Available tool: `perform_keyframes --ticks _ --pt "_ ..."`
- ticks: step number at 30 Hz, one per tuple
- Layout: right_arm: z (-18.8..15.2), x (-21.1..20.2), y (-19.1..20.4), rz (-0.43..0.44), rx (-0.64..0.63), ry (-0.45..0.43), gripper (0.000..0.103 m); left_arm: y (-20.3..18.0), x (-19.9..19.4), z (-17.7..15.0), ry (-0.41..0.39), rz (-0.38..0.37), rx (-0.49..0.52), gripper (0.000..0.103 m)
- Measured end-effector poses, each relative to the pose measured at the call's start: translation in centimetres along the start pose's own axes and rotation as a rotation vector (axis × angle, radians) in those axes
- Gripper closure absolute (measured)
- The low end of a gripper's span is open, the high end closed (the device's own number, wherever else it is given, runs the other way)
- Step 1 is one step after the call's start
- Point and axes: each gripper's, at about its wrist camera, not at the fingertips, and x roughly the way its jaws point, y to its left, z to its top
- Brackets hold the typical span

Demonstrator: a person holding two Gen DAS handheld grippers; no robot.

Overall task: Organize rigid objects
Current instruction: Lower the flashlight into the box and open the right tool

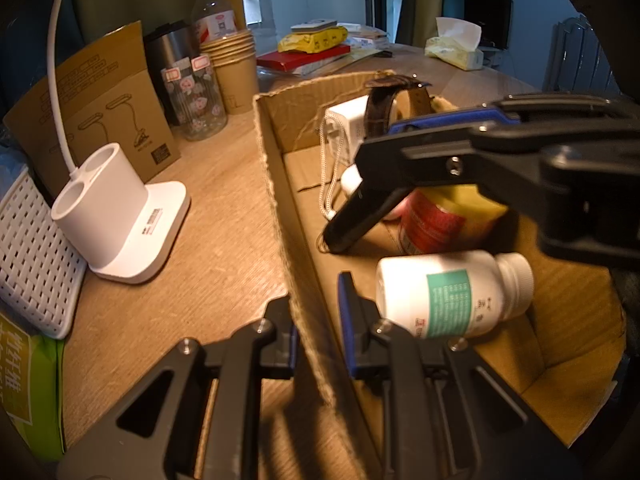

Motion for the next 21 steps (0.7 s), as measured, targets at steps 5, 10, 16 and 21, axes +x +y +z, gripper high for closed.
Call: perform_keyframes --ticks 5,10,16,21 --pt "-0.2 -0.2 0.2 0.003 -0.006 -0.002 0.079 0.0 0.0 0.0 0.0 0.0 0.0 0.085" --pt "-0.7 -0.5 0.6 0.054 -0.013 0.003 0.079 0.0 0.0 0.0 0.0 0.0 0.0 0.085" --pt "-1.0 -1.4 -0.5 0.087 0.027 -0.046 0.072 0.0 0.0 0.0 0.0 0.0 0.001 0.085" --pt "-0.9 -2.3 -1.2 0.068 0.049 -0.071 0.071 0.0 -0.1 0.0 0.0 0.0 0.001 0.085"
